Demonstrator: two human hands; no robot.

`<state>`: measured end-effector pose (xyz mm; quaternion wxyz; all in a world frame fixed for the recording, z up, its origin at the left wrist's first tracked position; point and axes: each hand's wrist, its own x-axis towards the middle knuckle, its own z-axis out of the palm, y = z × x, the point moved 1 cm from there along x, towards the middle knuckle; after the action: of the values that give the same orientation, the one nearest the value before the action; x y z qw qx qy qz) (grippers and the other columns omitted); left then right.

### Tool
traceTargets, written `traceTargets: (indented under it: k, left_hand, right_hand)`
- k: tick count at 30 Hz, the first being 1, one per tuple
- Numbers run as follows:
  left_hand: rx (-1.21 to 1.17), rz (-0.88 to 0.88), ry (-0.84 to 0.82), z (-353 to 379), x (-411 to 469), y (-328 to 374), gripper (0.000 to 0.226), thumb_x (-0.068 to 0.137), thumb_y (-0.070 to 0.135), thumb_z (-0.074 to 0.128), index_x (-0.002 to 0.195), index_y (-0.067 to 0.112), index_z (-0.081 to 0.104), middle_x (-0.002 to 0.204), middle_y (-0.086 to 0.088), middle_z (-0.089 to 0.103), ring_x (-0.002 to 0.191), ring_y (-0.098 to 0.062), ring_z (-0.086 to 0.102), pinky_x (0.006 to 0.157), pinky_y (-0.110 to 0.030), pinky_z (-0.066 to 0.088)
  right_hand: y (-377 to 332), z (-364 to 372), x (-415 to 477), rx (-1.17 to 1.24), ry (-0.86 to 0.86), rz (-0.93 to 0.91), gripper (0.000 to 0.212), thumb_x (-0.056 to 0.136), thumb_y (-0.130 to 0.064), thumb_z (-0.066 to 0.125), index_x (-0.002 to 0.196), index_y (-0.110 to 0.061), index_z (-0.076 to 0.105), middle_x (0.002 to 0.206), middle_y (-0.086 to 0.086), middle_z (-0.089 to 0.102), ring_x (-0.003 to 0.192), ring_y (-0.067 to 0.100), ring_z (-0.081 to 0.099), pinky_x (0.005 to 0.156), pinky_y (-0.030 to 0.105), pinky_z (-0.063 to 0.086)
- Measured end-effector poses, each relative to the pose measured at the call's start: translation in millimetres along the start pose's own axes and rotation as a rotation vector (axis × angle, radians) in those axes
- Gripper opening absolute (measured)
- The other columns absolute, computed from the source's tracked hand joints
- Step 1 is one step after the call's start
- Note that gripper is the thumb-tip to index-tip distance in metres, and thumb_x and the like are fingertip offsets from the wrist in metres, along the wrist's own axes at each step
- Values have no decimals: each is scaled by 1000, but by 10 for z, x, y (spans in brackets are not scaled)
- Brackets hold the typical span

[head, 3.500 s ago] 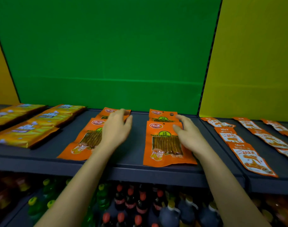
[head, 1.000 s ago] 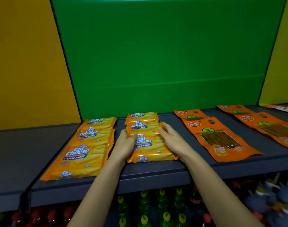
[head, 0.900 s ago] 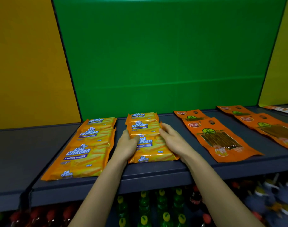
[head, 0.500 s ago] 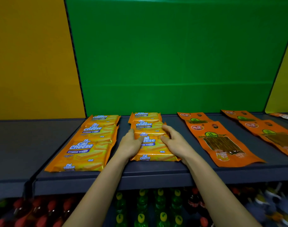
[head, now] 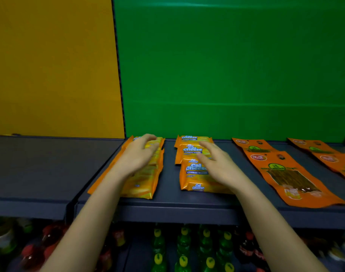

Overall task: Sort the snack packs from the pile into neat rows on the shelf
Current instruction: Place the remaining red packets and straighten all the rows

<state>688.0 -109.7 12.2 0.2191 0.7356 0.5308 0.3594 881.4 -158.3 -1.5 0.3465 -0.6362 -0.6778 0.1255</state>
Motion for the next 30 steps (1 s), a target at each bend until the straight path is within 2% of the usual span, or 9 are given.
traceTargets:
  k: [4,7,10,14,16,19,23,27,30]
  left_hand:
    - [-43,-180,38,-345,75,-595,42,95,28,46,133,10,45,139,-9,47,125,-27,47,105,-37,38]
    - [-89,-273,-19,-448,142,-832,52,96,31,43,141,9,32,147,-12,37,131,-27,41,103,-33,33]
    - [-194,-322,-83,-465,197,-919,58,97,36,39,146,12,21,149,-11,34,128,-27,44,100,-34,36]
    - [-267,-306,-148,-442,242,-1008,60,97,40,37,147,15,16,146,-12,39,121,-29,52,104,-45,40]
    - [-290,-295,-155,-441,275,-1034,57,97,39,36,146,15,18,144,-12,41,119,-29,54,103,-47,41]
    - [-352,-279,-178,-431,301,-1049,48,98,30,39,142,14,28,135,-13,51,103,-26,60,95,-42,48]
    - [-383,-252,-201,-422,318,-1079,46,97,18,42,141,13,29,123,-9,55,77,-15,58,62,-25,47]
    - [-427,-261,-170,-428,356,-1146,51,96,13,44,144,13,25,134,-13,51,88,-19,59,63,-26,49]
    - [-476,-269,-157,-411,370,-1173,50,96,10,45,142,12,27,135,-13,50,84,-18,58,58,-25,47]
  right_hand:
    - [-384,372,41,131,-80,4,47,98,-18,41,143,-6,31,150,8,33,136,21,34,107,23,23]
    - [-673,679,189,210,-75,40,40,98,-14,40,136,-2,38,143,12,40,136,25,34,106,23,23]
    - [-858,949,366,236,-52,125,45,97,-22,38,137,-3,37,146,14,36,137,29,32,113,38,26]
    - [-871,1089,485,257,-27,303,50,99,-24,34,142,0,28,152,16,26,138,26,31,114,40,26]
    - [-884,1097,488,303,-6,348,46,99,-24,33,140,-2,32,148,15,34,128,23,41,110,40,31]
    - [-892,1150,479,396,26,388,42,99,-21,35,137,-4,38,141,12,44,126,27,46,103,35,36]
    - [-961,1213,444,457,47,385,39,98,-15,37,136,-7,42,138,10,49,122,24,49,97,31,39]
    - [-976,1229,448,459,31,393,43,97,-12,40,140,-8,39,140,9,48,123,23,50,98,30,39]
    - [-958,1207,411,549,-3,408,41,96,-5,40,137,-5,42,131,12,54,119,27,53,86,28,42]
